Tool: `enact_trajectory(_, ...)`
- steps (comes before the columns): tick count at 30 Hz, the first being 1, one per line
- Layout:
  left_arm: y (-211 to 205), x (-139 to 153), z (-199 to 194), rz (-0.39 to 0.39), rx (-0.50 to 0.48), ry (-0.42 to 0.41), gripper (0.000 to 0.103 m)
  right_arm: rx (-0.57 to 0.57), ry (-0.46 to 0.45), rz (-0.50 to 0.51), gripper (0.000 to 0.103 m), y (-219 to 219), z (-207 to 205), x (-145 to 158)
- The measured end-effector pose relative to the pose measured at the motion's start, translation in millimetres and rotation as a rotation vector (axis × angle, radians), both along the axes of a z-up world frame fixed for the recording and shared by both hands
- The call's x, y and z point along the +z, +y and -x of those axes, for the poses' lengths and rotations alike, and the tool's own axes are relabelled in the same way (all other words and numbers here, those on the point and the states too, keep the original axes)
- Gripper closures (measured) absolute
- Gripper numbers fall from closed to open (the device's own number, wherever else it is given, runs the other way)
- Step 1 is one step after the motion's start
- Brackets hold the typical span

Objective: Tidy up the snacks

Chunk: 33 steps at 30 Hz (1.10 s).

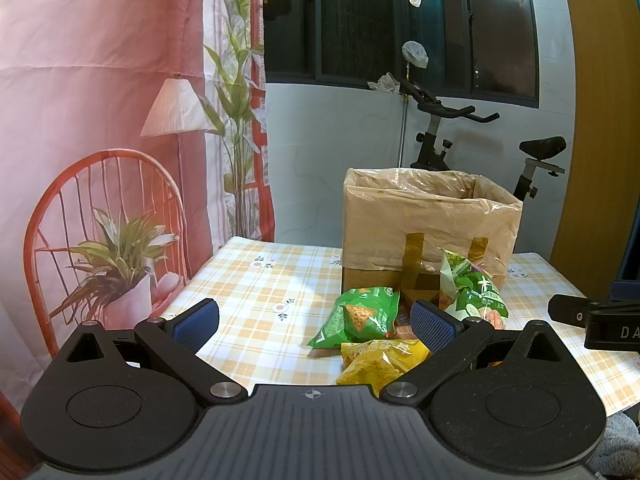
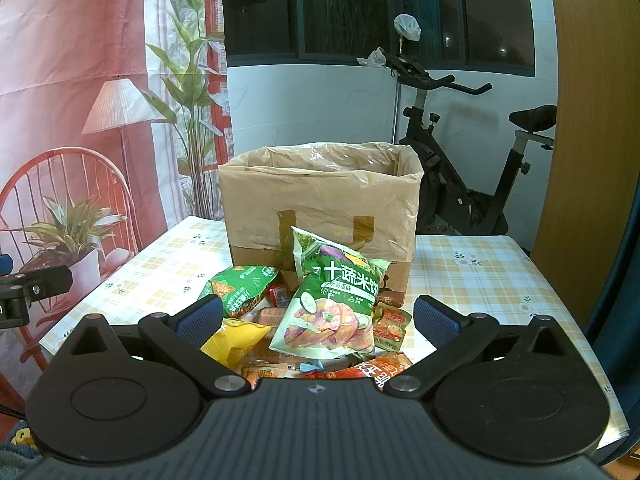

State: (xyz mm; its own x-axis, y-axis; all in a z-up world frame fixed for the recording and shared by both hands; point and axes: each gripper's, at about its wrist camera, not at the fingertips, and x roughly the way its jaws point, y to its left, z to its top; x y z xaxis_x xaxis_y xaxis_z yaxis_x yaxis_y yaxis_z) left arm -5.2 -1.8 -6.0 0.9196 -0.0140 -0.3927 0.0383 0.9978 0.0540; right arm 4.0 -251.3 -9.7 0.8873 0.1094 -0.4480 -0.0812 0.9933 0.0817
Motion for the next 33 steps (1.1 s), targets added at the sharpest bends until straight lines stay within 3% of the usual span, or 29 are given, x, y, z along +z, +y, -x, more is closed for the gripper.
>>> enact_trajectory(7,3,1,-4,0.007,0.002,0.003,0.000,-0.012,0.016,-0.014,0.000,1,-1,-4)
enact_trajectory(13,20,2,-22,0.030,0.064,0.004,0.000,-0.027,0.024,-0.077,0.000,-9,-12,-11)
enact_trajectory(21,24,-19,-44,0.025,0.051,0.042,0.001,0.051,0.130,-0.092,0.003,2,-38,-41)
enact_trajectory(24,23,-28,-51,0.014,0.031,0.054,0.001,0.097,0.151,-0.021,0.010,18,-45,-55)
enact_trajectory(29,24,-37,-63,0.023,0.005,0.073,0.001,0.204,0.204,0.084,0.033,45,-57,-82)
enact_trajectory(33,25,-45,-70,0.035,-0.004,0.096,0.001,0.261,0.241,0.118,0.039,57,-68,-99)
